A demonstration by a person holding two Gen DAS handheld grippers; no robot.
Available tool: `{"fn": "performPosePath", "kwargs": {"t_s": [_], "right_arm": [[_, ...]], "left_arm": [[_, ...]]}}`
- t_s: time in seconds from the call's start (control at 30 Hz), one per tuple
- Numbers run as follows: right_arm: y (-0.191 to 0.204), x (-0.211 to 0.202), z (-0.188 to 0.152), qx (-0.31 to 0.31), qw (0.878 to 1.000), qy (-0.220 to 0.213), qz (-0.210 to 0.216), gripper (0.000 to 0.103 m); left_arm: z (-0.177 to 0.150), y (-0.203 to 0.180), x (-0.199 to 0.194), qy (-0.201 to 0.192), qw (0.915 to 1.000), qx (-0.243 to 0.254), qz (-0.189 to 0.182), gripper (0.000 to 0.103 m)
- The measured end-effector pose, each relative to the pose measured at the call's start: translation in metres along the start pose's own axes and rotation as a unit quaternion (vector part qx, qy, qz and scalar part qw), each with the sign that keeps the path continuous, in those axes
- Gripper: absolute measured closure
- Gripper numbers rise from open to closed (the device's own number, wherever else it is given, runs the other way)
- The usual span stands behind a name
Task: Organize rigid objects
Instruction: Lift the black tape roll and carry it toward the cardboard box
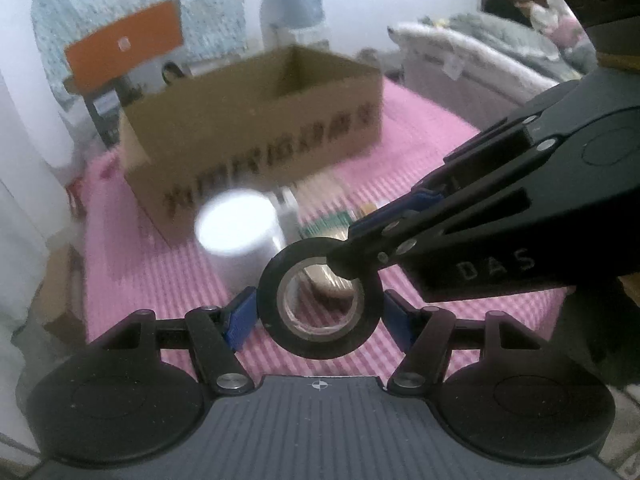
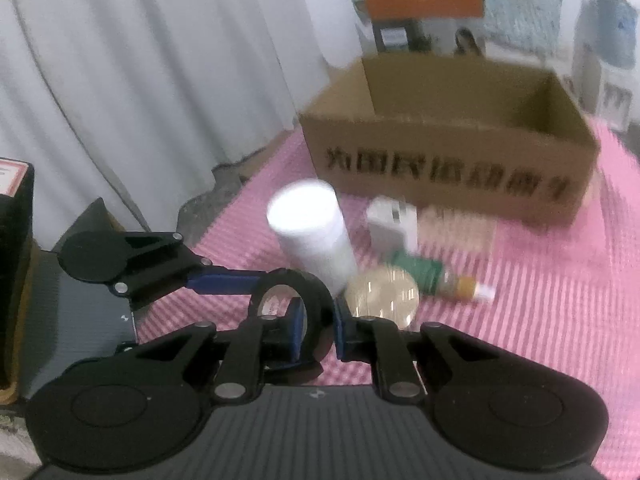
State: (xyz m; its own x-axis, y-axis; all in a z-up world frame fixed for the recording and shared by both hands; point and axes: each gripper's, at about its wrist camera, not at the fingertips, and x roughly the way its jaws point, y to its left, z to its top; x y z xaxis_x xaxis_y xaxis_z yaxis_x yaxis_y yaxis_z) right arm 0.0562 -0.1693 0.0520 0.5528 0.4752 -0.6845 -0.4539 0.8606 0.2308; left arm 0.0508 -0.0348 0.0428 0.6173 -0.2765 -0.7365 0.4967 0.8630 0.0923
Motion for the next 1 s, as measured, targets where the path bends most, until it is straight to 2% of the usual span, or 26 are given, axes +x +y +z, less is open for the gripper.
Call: {"fn": "performPosePath", "kwargs": {"t_s": [0.17,0.4,0.6,0.77,1.0], "right_arm": [[0.002,-0.008,0.041,-0.023,0.999,-0.031,0.0,0.087],[-0.027,0.013,0.109,-0.009,0.999,-0.03,0.013,0.088],[-0.072,0.063,0.164,0.026,1.0,0.008,0.014,0.089],[-0.119,0.114,0.201,0.065,0.997,0.048,0.012,0.089],[-0.173,0.181,0.222,0.109,0.989,0.103,0.018,0.089]], "left_arm": [[0.029,0.023,-0.012,-0.027,0.9996,-0.009,0.007,0.037],[0.084,0.063,0.01,-0.019,0.9992,-0.035,-0.01,0.037],[0.13,0.105,0.059,0.033,0.9966,-0.065,-0.039,0.037],[0.162,0.144,0.115,0.087,0.9868,-0.111,-0.08,0.037],[0.178,0.165,0.185,0.153,0.9753,-0.134,-0.087,0.037]]}}
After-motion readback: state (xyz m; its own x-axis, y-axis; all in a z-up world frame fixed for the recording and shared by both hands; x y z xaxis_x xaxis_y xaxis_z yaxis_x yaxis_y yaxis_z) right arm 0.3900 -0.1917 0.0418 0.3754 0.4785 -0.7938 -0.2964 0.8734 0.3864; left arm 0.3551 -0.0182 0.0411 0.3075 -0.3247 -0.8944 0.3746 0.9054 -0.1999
